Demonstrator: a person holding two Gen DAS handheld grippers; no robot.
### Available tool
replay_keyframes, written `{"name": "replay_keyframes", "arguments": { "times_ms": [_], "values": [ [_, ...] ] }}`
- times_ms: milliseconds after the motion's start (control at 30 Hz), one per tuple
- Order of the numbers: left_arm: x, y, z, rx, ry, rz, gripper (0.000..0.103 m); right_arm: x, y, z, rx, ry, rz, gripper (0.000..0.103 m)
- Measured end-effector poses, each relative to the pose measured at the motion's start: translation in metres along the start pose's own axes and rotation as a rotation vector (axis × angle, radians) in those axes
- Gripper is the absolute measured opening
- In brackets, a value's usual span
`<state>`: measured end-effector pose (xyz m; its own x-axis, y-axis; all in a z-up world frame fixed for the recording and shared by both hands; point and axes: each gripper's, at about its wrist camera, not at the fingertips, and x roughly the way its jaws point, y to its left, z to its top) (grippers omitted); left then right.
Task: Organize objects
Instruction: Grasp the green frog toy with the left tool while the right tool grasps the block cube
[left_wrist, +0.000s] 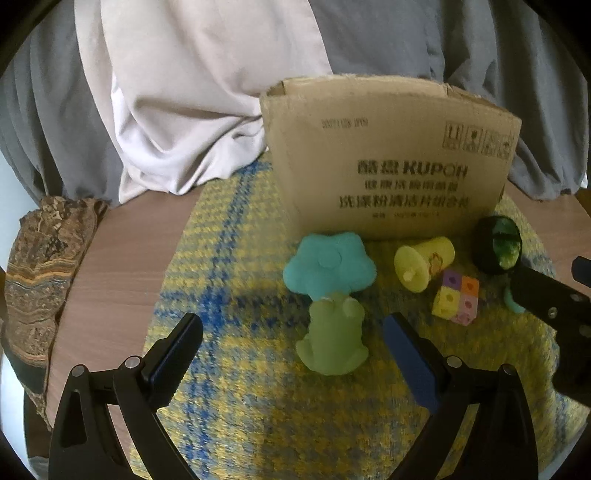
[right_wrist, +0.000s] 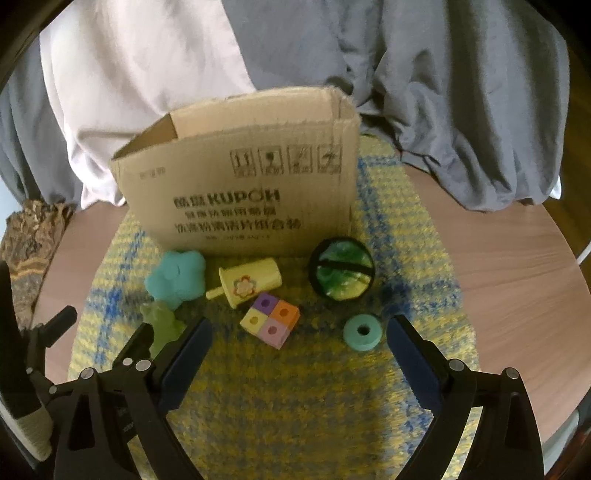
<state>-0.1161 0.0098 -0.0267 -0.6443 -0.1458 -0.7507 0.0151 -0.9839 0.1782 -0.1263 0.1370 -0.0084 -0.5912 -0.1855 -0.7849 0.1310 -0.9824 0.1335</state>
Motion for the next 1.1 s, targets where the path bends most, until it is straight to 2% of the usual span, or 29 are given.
{"name": "replay_keyframes", "arguments": {
  "times_ms": [500,800,867,900,967,1033,1100],
  "values": [
    [0.03,-0.009,-0.014,0.011,0.072,-0.038,0.1,0.045,0.016,-0.007,-0.056,0.099,0.016,0.095],
    [0.047,-0.008,-0.011,-0.008,0.101,-0.054,0.099,0.069,0.02,-0.004,-0.06,0.141,0.016,0.095],
    [0.049,-0.009,-0.011,-0.007,0.106,-0.055,0.095,0.075,0.019,-0.004,-0.055,0.151,0.015,0.095],
    [0.05,-0.009,-0.011,-0.006,0.108,-0.057,0.091,0.078,0.019,-0.004,-0.053,0.156,0.015,0.095],
    [0.052,-0.01,-0.011,-0.002,0.118,-0.064,0.083,0.083,0.018,-0.004,-0.053,0.164,0.016,0.092],
    [0.054,-0.011,-0.011,-0.003,0.121,-0.074,0.08,0.089,0.018,-0.005,-0.052,0.178,0.019,0.079],
    [0.053,-0.011,-0.011,-0.004,0.114,-0.079,0.076,0.092,0.018,-0.006,-0.05,0.189,0.017,0.074]
  ]
}}
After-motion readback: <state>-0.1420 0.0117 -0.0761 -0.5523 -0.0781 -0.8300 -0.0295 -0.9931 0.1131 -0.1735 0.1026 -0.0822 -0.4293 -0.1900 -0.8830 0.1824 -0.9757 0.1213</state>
